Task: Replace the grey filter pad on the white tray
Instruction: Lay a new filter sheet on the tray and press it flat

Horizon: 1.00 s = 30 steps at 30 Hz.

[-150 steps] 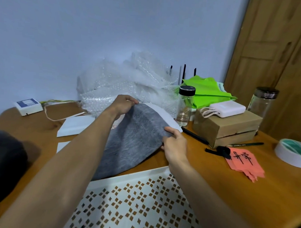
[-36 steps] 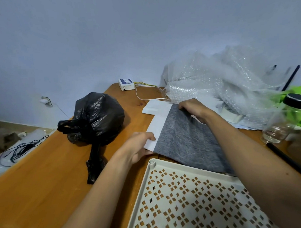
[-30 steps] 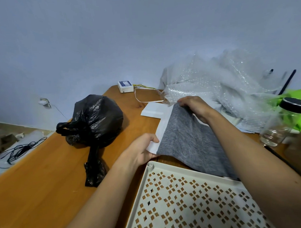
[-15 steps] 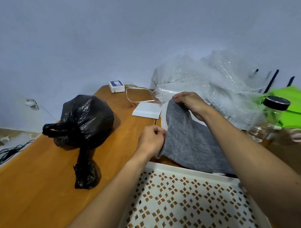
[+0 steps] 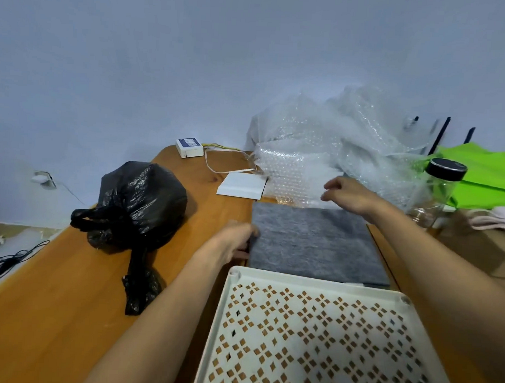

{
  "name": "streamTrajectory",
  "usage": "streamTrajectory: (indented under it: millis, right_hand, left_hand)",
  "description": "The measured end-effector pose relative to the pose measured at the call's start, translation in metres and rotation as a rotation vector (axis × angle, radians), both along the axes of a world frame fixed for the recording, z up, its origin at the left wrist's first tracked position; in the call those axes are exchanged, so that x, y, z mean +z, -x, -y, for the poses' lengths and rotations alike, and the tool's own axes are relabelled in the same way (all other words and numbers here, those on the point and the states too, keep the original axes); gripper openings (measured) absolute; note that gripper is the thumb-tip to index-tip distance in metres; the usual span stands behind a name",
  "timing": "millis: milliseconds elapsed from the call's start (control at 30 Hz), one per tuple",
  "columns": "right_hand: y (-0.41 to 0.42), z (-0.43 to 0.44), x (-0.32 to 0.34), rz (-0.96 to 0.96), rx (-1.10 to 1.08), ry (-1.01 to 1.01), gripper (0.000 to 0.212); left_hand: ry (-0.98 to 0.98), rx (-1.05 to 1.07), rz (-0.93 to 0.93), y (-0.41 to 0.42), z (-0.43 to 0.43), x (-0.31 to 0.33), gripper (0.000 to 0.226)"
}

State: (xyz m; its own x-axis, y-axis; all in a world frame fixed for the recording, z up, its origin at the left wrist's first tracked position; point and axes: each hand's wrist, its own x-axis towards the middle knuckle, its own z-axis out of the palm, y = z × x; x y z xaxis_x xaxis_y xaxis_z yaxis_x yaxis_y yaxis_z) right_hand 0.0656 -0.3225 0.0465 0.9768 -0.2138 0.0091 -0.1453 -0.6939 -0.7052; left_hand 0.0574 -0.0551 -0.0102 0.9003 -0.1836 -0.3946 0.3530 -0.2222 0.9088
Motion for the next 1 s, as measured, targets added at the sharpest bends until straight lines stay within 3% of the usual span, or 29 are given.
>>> streamTrajectory:
  millis: [67,200,400,600,800,1000]
  right_hand:
    - [0.020,0.019,-0.010,-0.067,-0.055,0.139,0.046]
    - [0.056,0.046,-0.029,-0.152,-0.160,0.201,0.020]
    - [0.085,0.053,-0.045,-0.280,-0.239,-0.054,0.026]
    - [0.092,0.052,-0.060,-0.091,-0.282,-0.302,0.016]
    - [0.105,0.039,-0.056,-0.035,-0.331,-0.528,0.013]
    - [0.108,0.024,-0.054,-0.043,-0.335,-0.513,0.016]
  left_hand:
    - [-0.069,-0.037,0.023,-0.004,-0.003,0.005,0.020]
    - [-0.143,-0.033,0.131,-0.014,0.008,0.010,0.025]
    - [-0.104,-0.009,0.084,-0.017,0.018,0.002,0.002]
    - [0.069,-0.006,0.040,-0.016,0.011,-0.003,0.012]
    - [0.091,-0.036,0.107,-0.012,0.009,-0.006,0.016]
    - [0.117,-0.002,0.123,0.000,0.010,-0.001,0.019]
